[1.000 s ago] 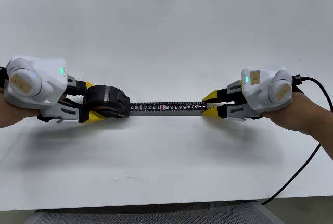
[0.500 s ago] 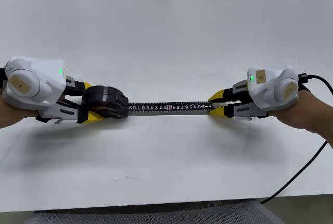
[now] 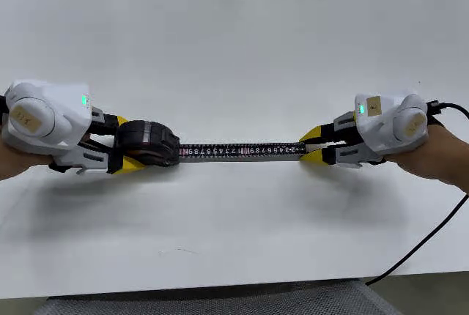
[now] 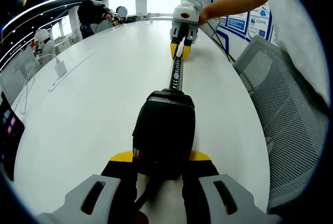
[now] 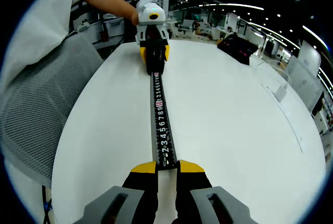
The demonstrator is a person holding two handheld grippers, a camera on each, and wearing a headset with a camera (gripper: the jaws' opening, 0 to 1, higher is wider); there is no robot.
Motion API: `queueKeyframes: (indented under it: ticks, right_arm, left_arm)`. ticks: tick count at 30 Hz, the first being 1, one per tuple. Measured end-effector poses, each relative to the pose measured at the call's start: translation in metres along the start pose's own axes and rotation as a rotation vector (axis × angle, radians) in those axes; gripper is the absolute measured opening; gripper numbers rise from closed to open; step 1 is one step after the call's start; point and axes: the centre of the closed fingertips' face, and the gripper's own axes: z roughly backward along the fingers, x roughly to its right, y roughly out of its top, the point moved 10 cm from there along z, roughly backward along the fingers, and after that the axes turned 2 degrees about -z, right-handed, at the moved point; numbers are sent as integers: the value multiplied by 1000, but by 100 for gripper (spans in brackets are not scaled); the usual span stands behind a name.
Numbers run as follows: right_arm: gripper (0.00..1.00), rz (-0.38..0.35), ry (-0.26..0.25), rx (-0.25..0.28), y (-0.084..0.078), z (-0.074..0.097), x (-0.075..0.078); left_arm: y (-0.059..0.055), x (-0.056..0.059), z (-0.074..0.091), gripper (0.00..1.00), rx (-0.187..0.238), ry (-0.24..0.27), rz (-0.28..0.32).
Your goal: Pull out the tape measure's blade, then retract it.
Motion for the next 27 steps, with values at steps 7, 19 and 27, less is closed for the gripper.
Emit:
queueKeyframes:
  ticks: [7,19,27]
  right_arm:
    - [8,-3,-3,-7,-3,5,1]
    - [8,-12,-7,-23,-12,13,2]
    - [8,-15,-13,-34,-18,19,2]
  left_arm:
    - [0,0,0,28,-2,1,0]
    - [1,1,1,28,-4,0,-1]
    - [2,1,1,28,-10,-1,-4]
